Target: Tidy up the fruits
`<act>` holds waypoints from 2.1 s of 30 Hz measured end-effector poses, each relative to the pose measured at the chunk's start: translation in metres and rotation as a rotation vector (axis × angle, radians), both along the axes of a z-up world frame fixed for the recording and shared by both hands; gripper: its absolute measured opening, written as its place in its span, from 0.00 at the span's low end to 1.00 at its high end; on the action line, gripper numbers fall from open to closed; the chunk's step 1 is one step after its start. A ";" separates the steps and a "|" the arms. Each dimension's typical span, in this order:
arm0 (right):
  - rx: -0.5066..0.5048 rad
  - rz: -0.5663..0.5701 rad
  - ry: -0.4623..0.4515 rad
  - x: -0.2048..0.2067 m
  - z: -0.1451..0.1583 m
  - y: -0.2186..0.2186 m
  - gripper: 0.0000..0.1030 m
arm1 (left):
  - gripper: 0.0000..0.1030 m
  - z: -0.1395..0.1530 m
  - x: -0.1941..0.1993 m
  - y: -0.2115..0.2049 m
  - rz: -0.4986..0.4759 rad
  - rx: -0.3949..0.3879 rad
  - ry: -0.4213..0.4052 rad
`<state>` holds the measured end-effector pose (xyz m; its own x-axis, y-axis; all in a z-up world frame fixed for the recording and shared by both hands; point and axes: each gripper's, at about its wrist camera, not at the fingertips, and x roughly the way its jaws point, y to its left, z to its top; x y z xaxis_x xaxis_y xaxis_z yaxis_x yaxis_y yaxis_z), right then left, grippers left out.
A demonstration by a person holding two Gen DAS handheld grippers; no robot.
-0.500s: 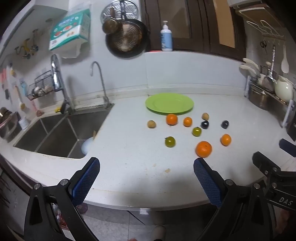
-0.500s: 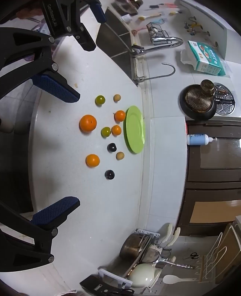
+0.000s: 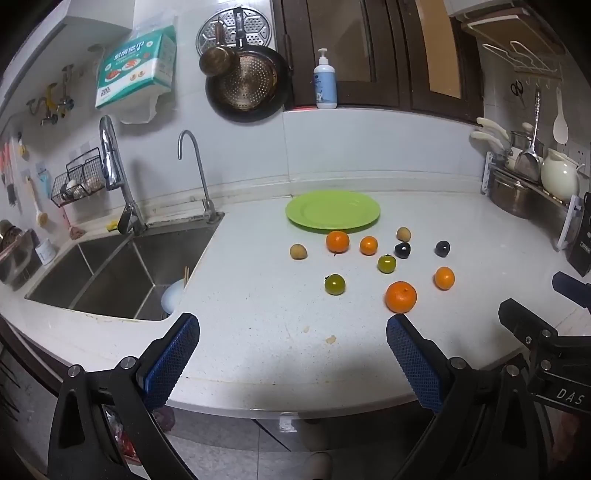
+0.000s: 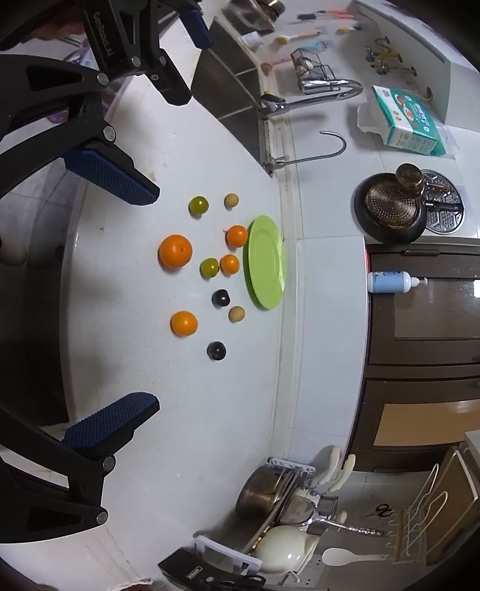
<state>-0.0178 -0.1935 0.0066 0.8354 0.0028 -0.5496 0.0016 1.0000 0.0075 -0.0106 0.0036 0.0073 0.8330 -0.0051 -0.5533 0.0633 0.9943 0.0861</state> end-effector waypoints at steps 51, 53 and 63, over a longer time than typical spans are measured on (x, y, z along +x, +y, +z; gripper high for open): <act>-0.003 0.016 -0.031 -0.008 0.004 0.005 0.99 | 1.00 0.006 -0.010 0.002 -0.026 -0.009 -0.032; -0.005 0.015 -0.030 -0.008 0.004 0.005 0.99 | 1.00 0.007 -0.010 0.003 -0.025 -0.008 -0.034; -0.003 0.017 -0.028 -0.007 0.004 0.006 0.99 | 1.00 0.008 -0.009 0.004 -0.028 -0.002 -0.048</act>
<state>-0.0249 -0.1879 0.0109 0.8505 0.0157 -0.5257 -0.0155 0.9999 0.0047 -0.0197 0.0074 0.0155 0.8579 -0.0301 -0.5130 0.0870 0.9924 0.0873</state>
